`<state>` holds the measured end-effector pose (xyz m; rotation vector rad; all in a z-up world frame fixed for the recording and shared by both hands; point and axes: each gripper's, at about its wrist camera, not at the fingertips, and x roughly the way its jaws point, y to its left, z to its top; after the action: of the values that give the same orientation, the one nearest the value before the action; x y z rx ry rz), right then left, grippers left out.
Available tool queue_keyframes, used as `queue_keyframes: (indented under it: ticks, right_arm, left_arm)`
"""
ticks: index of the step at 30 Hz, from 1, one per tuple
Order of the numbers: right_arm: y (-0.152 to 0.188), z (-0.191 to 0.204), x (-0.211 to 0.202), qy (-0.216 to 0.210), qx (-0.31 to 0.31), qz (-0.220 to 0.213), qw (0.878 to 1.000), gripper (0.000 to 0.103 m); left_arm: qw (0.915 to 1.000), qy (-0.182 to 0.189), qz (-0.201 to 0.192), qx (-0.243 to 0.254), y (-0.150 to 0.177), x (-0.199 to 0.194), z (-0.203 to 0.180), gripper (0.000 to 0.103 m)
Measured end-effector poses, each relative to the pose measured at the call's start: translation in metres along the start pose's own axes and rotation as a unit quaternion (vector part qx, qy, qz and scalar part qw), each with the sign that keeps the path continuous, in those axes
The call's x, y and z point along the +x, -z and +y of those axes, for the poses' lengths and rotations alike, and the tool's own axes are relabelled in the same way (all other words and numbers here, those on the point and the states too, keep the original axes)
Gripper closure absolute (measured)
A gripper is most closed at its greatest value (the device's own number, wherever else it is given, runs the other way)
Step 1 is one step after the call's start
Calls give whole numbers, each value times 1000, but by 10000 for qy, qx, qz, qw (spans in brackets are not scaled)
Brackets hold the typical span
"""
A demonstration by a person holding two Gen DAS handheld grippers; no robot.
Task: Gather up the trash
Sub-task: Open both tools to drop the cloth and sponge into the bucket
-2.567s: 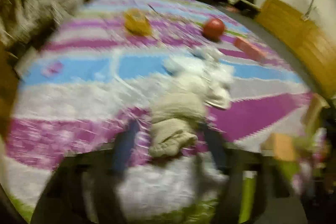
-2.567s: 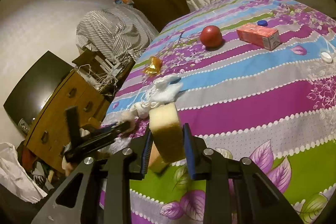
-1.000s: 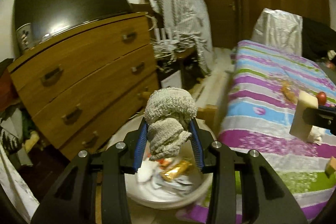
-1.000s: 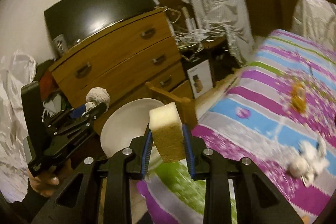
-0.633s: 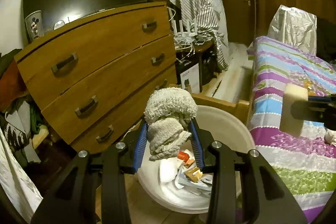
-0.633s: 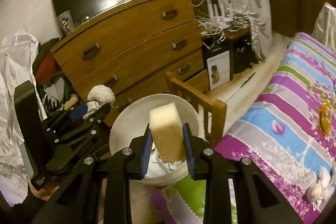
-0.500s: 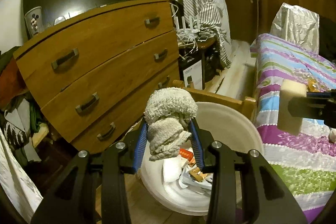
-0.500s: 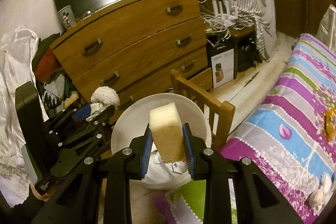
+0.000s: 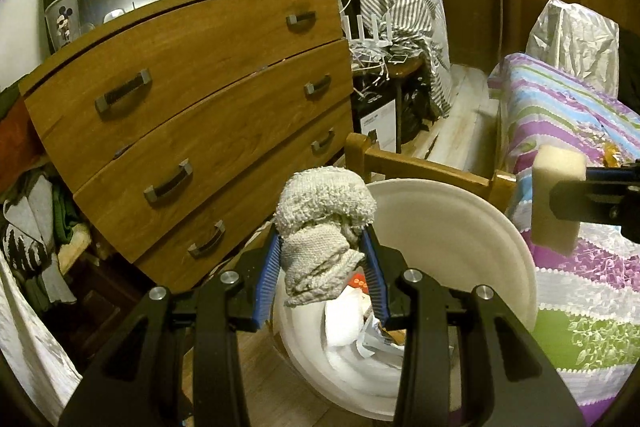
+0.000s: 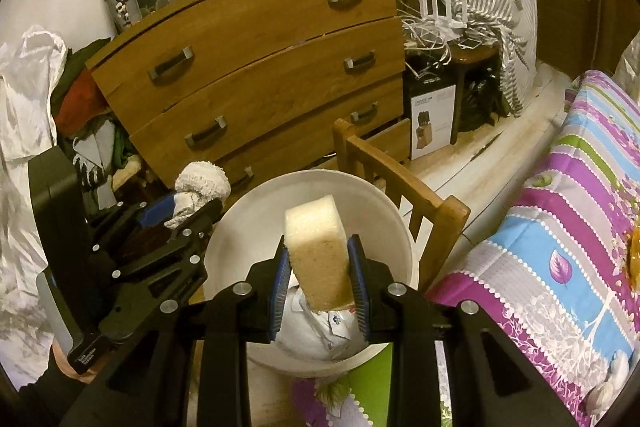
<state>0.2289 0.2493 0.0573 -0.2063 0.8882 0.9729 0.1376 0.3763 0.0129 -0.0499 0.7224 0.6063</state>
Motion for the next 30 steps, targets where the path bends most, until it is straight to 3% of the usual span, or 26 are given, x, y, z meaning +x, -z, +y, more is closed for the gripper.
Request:
queue_keyframes:
  ticks: [14, 16, 17, 22, 30]
  right_arm:
    - [-3, -2, 25, 16, -107, 212, 9997, 72]
    - [-3, -2, 29, 114, -173, 211, 9996, 51]
    - [-3, -3, 29, 187, -181, 155, 9995, 33]
    - [-1, -14, 33, 171, -81, 95, 9998, 31]
    - [15, -24, 21, 353, 33, -186, 9992, 32]
  left_arm:
    - [9986, 400, 332, -96, -2, 29, 11, 62]
    - [9981, 388, 437, -175, -2, 37, 14, 55]
    - [9978, 351, 512, -234, -1, 41, 17, 47]
    - [9960, 435, 664, -401, 5, 48, 22, 44]
    - [9966, 496, 571, -341, 9, 36, 11, 43]
